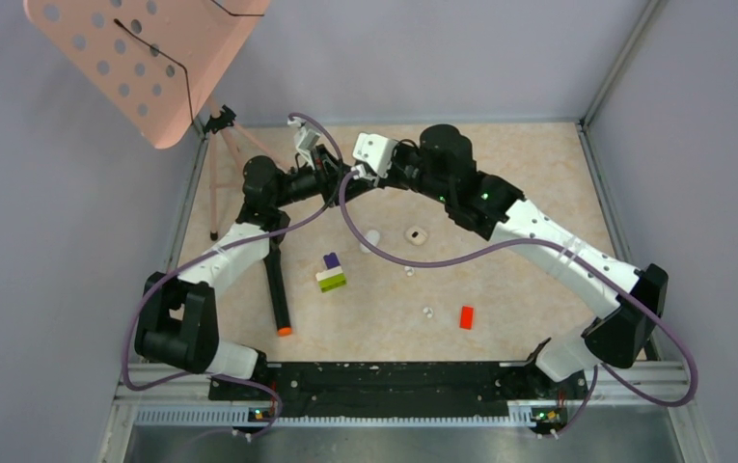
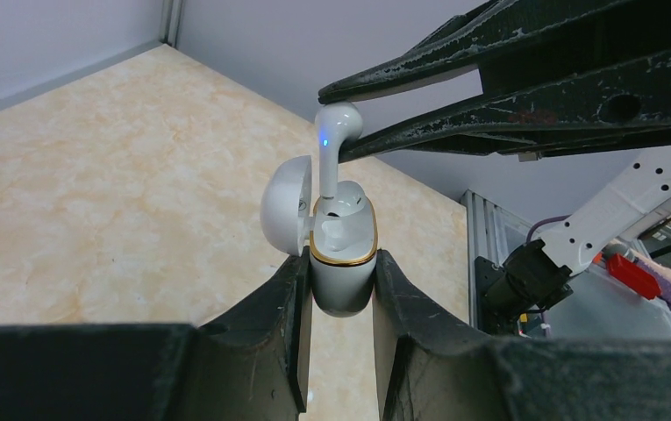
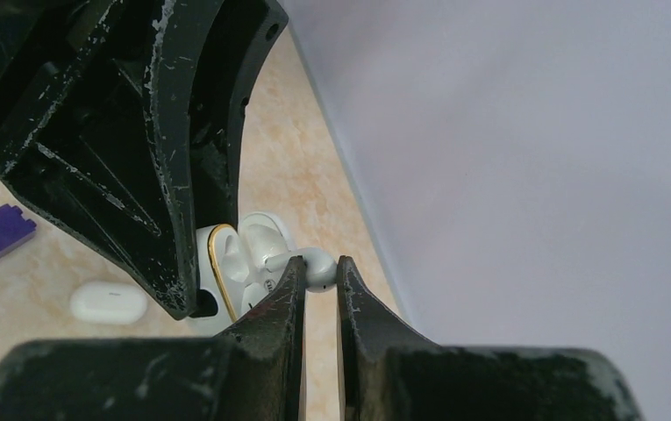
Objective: Insert the wireless bluetooth earbuds into the charging case
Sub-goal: Place the earbud in the charging case.
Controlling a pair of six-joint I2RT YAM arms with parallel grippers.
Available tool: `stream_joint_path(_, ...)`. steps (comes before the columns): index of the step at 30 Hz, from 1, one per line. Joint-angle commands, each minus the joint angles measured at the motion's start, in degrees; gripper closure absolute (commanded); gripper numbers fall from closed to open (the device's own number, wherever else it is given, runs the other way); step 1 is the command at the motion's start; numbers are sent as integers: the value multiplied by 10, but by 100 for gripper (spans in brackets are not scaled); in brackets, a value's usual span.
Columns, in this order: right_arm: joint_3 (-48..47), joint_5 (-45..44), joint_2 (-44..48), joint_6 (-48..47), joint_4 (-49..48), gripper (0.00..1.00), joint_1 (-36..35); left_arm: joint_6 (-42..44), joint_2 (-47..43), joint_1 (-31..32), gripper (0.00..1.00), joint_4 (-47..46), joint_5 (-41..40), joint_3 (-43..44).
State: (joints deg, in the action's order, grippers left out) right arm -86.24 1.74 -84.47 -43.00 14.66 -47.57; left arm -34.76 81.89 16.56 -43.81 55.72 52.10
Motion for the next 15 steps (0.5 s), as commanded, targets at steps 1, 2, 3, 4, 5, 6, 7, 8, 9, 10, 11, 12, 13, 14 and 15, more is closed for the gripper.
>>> stream_joint_path(1,-6,1,10,-9,-32,100,-15,8,-19,1,100,-46,13,22)
stream_joint_path(2,-5,4,10,-10,-31,100,-17,8,-19,2,100,-47,14,22)
stream_joint_path(3,-4,7,10,-11,-32,100,-19,9,-20,2,100,-48,14,22)
stream_joint_path(4,-3,10,10,-11,-33,100,-21,11,-20,3,100,-49,14,23)
stream_joint_path(5,-4,13,10,-11,-32,100,-23,12,-21,3,100,-49,15,22)
stream_joint_path(6,-3,15,10,-10,-32,100,-25,14,-23,3,100,-50,16,22)
stream_joint_path(7,-2,18,11,-10,-32,100,-27,15,-23,3,100,-52,16,22)
stream_joint_path(8,-2,20,11,-10,-31,100,-28,17,-25,4,100,-52,16,21)
stream_joint_path(9,-1,21,11,-9,-29,100,-30,19,-25,4,100,-53,16,21)
stream_joint_path(10,-1,21,10,-8,-28,100,-31,19,-25,4,100,-53,16,21)
stream_joint_path(11,-1,21,9,-7,-28,100,-32,19,-25,4,100,-54,15,20)
stream_joint_path(12,-2,21,8,-6,-26,100,-33,18,-25,3,100,-55,11,21)
stream_joint_path(13,-4,20,7,-5,-23,100,-33,18,-25,4,100,-57,9,23)
stream_joint_path(14,-8,18,4,-4,-19,100,-34,19,-25,4,100,-60,8,24)
stream_joint_path(15,-12,16,1,-3,-11,100,-34,21,-26,3,100,-61,5,25)
